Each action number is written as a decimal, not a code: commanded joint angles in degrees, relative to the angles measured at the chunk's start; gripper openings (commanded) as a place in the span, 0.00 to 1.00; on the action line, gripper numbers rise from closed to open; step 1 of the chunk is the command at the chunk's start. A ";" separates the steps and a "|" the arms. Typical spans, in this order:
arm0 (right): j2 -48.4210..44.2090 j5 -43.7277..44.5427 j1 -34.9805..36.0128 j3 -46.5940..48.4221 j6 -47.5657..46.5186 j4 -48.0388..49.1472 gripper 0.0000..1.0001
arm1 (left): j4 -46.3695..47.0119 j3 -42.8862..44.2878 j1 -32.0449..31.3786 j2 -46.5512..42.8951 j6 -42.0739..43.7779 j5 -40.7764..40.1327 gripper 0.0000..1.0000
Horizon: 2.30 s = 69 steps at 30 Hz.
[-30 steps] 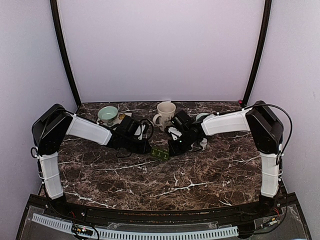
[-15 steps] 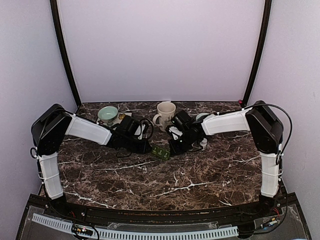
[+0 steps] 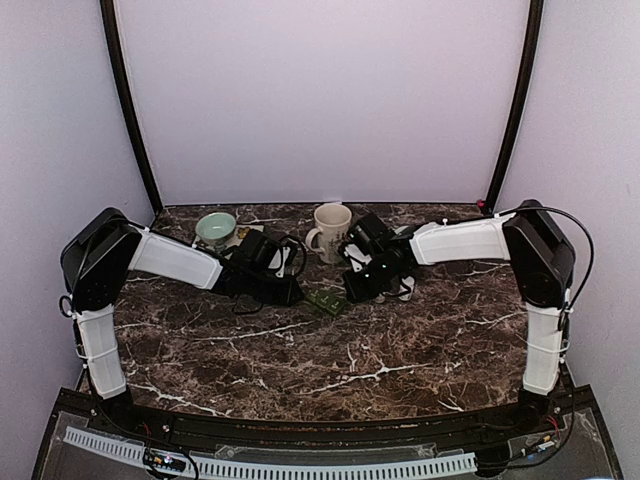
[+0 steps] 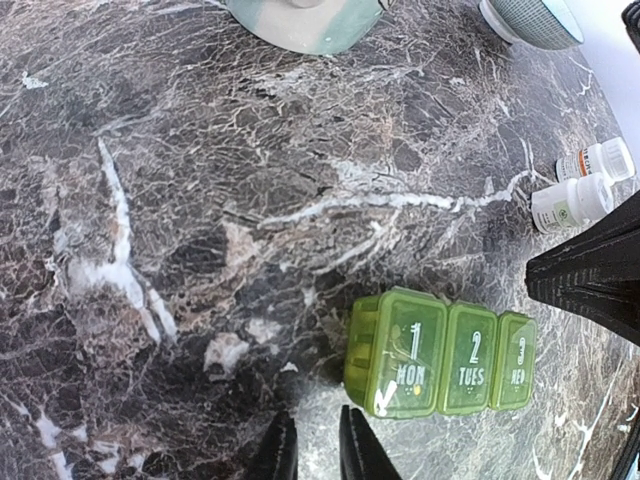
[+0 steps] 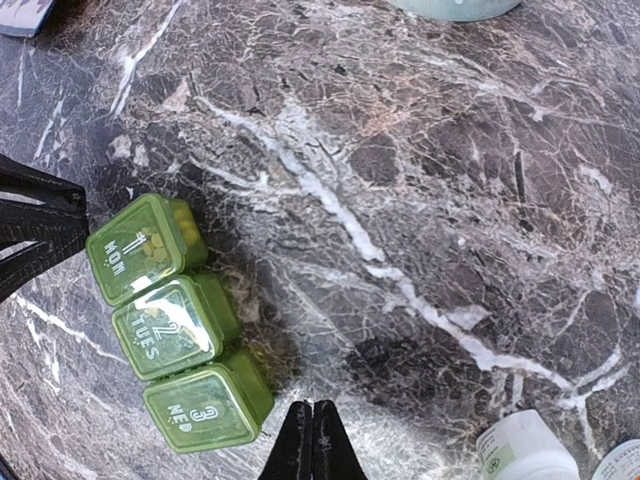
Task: Sort the pills into containers
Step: Adjust the pill container at the center of the board.
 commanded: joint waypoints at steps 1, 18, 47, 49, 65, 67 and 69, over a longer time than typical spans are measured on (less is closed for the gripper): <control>-3.18 0.63 -0.25 -0.55 -0.35 -1.25 0.00 | 0.27 0.63 -0.14 -1.85 1.06 -0.24 0.16; -3.25 -3.46 3.16 -3.55 2.60 0.45 0.00 | -0.61 3.84 1.18 1.20 2.77 0.66 0.16; 1.47 -4.10 2.13 1.93 1.50 1.41 0.00 | -0.55 1.15 1.19 -0.71 1.15 0.79 0.16; 1.65 -3.90 1.94 2.30 1.33 1.42 0.00 | -0.46 0.90 1.20 -0.97 1.02 0.79 0.16; 3.06 -3.53 1.26 4.79 0.33 1.66 0.00 | 0.53 -1.70 1.11 -2.67 -0.30 1.00 0.16; 3.19 -3.45 1.13 5.06 0.28 1.62 0.00 | 0.59 -1.87 1.01 -2.82 -0.39 0.92 0.16; 3.41 -3.36 1.18 5.45 0.16 1.68 0.00 | 0.59 -2.07 0.98 -2.96 -0.39 0.90 0.16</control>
